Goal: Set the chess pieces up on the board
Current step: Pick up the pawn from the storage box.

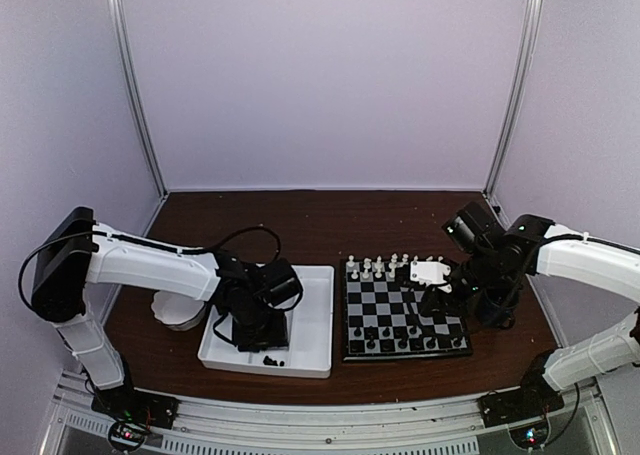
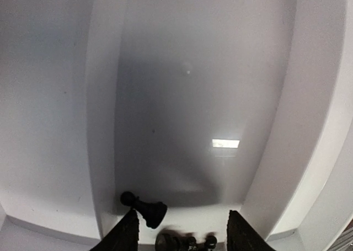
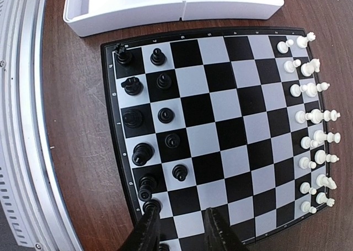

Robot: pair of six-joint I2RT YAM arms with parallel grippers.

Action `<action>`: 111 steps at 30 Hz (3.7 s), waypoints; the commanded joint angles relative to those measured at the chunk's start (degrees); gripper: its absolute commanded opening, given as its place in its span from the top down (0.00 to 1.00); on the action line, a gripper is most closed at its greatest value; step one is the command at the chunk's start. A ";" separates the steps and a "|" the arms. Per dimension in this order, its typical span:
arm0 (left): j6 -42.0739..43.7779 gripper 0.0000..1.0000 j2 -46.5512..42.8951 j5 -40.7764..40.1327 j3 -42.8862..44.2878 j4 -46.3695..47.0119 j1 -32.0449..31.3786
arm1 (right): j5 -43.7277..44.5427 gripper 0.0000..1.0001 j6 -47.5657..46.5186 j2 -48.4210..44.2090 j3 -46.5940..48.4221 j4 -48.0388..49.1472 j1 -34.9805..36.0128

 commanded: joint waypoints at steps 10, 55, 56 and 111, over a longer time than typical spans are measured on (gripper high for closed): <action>8.22 0.56 7.46 -8.60 6.61 -4.05 1.84 | -1.02 0.71 -0.20 -1.14 -0.13 -1.04 -0.37; 19.43 0.57 15.71 -8.51 14.84 -9.57 3.05 | -1.32 0.72 0.07 0.33 -0.13 -1.04 -0.47; 19.43 0.58 15.15 -8.34 14.26 -9.58 2.97 | -1.27 0.72 0.06 0.32 -0.13 -1.01 -0.46; 10.30 0.96 7.69 -4.77 2.44 -8.53 -3.56 | -2.39 0.74 0.31 1.35 0.69 -1.36 -0.53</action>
